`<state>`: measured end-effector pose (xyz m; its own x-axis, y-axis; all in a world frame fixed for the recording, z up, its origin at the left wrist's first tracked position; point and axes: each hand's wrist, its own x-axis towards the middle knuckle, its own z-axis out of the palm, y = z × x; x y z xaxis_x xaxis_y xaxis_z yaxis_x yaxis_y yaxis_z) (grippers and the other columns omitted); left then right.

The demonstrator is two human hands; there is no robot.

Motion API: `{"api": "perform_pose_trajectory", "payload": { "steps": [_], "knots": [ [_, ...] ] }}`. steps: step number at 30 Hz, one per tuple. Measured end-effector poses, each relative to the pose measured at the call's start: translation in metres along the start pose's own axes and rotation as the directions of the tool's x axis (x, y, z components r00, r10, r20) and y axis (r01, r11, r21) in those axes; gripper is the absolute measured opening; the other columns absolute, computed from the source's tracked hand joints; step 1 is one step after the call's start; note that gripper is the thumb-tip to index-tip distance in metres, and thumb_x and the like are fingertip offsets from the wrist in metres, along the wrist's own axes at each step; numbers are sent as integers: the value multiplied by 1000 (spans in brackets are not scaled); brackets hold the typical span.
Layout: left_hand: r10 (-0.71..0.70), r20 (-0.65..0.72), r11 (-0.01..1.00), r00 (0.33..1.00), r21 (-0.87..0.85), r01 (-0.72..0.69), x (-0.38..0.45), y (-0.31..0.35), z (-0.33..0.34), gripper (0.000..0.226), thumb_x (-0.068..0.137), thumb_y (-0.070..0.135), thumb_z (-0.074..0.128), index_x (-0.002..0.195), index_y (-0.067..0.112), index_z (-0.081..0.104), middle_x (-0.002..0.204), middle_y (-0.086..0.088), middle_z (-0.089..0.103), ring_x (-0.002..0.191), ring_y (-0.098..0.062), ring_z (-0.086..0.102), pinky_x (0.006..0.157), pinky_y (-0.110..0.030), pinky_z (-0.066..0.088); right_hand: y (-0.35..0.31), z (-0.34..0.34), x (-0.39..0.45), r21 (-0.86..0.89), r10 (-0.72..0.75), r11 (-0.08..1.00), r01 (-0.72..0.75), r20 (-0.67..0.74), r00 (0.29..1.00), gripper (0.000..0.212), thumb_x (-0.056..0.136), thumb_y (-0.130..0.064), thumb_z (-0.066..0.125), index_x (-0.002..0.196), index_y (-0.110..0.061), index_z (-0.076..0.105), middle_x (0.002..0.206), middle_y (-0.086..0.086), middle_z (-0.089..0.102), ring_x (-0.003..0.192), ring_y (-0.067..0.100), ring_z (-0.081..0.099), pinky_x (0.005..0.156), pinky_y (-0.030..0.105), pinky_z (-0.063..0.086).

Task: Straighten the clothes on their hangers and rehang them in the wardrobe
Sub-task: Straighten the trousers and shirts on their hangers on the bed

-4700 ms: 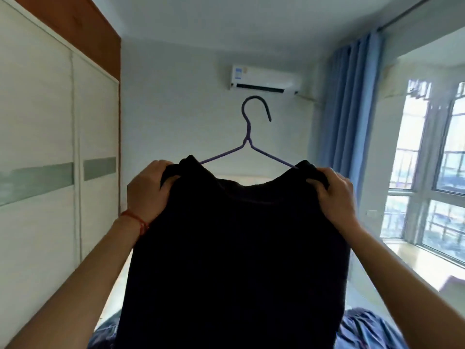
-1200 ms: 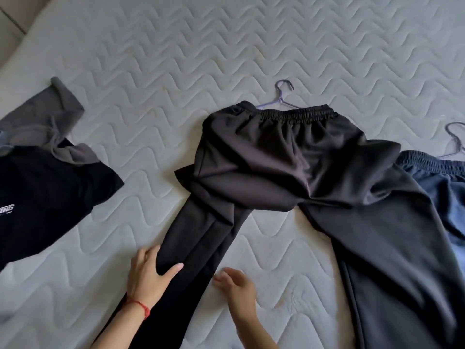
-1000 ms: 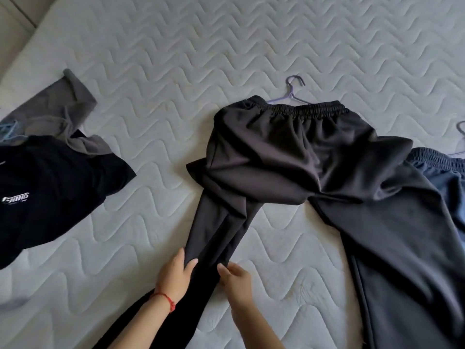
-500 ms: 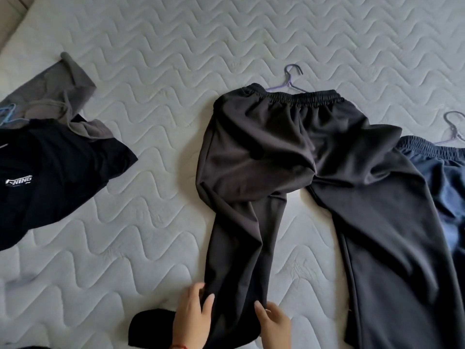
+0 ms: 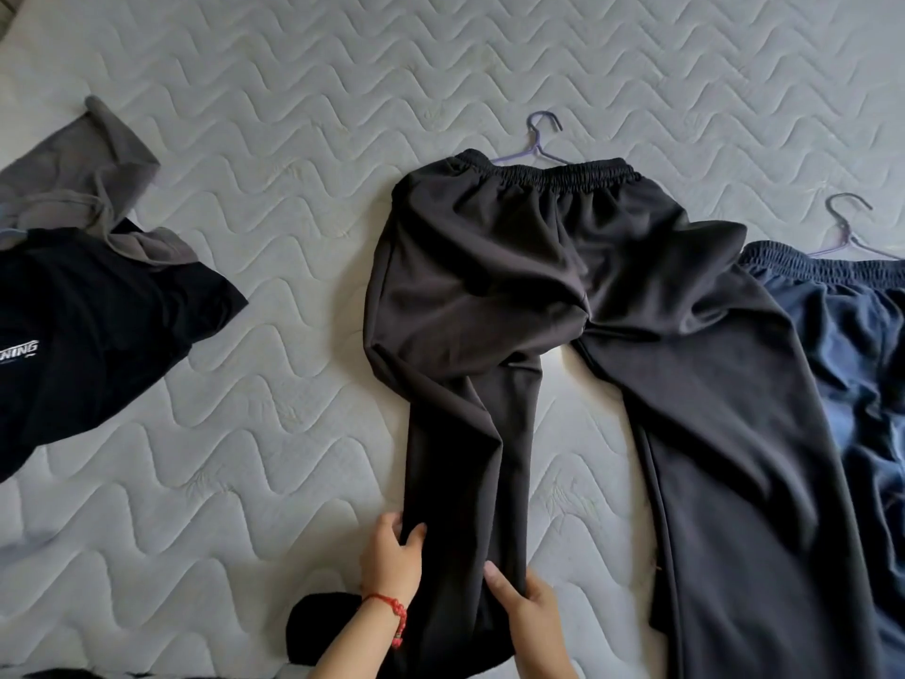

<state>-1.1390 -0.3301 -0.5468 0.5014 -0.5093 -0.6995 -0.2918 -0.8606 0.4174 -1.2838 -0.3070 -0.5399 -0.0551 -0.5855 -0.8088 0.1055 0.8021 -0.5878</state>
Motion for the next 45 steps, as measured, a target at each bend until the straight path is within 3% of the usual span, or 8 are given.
{"api": "perform_pose_trajectory", "payload": {
  "steps": [7, 15, 22, 26, 34, 39, 42, 45],
  "knots": [
    [31, 164, 981, 986, -194, 1, -26, -17, -1, 15, 86, 17, 60, 82, 3, 64, 64, 1, 64, 69, -21, 64, 62, -28, 50, 5, -24, -20, 113, 106, 988, -104, -12, 994, 4, 77, 1, 69, 74, 2, 72, 68, 16, 71, 62, 22, 67, 59, 27, 55],
    [-53, 202, 887, 978, -440, 139, -58, -43, -5, 17, 86, 12, 60, 71, 8, 68, 70, -7, 69, 75, -27, 64, 73, -34, 49, 14, -46, -45, -46, -4, 999, 0, -80, 997, 6, 80, -5, 69, 75, -3, 72, 66, 6, 73, 72, 23, 65, 70, 32, 52],
    [-48, 214, 883, 976, -447, 142, -105, -76, -7, 19, 88, 14, 57, 74, 12, 69, 82, -11, 71, 86, -29, 65, 87, -41, 49, 26, -68, -92, -45, 13, 999, -13, -15, 1000, 7, 82, -5, 66, 79, 0, 70, 68, 6, 74, 63, 12, 68, 57, 21, 53],
    [-15, 157, 870, 987, -485, 90, -133, -85, -5, 15, 91, 10, 52, 83, 2, 62, 78, -8, 64, 74, -21, 58, 56, -14, 49, 32, -79, -119, -25, 39, 999, -38, 25, 999, 6, 75, -5, 74, 71, -2, 70, 65, 8, 73, 59, 16, 68, 56, 22, 54],
    [164, -90, 960, 982, -213, -180, -168, -91, -3, 29, 89, 31, 53, 110, 13, 59, 113, -6, 56, 106, -20, 54, 92, -29, 42, 39, -69, -148, -129, -53, 988, 80, 195, 979, 7, 75, 0, 71, 69, -2, 67, 59, 5, 67, 57, 14, 64, 50, 21, 48],
    [258, -62, 966, 964, -16, -259, -172, -78, -2, 41, 82, 43, 59, 108, 10, 62, 108, -2, 56, 105, -19, 55, 85, -23, 41, 50, -60, -152, -178, -158, 964, 197, 213, 964, 7, 77, 3, 66, 72, -3, 67, 63, 3, 67, 64, 15, 63, 61, 27, 51],
    [238, 5, 971, 971, -32, -238, -165, -76, 0, 21, 80, 33, 64, 70, 14, 63, 67, 1, 60, 74, -20, 58, 65, -24, 40, 53, -60, -154, -176, -181, 961, 215, 190, 965, 21, 79, 2, 65, 63, -10, 62, 52, -4, 61, 54, 4, 56, 54, 18, 45],
    [163, -60, 974, 985, -148, -170, -150, -86, -5, 40, 81, 23, 64, 47, 13, 45, 47, -4, 42, 56, -23, 42, 60, -28, 32, 57, -72, -152, -93, -182, 977, 191, 104, 978, 16, 80, -2, 66, 65, -7, 65, 56, -3, 65, 59, 7, 59, 55, 17, 46]
  ]
}}
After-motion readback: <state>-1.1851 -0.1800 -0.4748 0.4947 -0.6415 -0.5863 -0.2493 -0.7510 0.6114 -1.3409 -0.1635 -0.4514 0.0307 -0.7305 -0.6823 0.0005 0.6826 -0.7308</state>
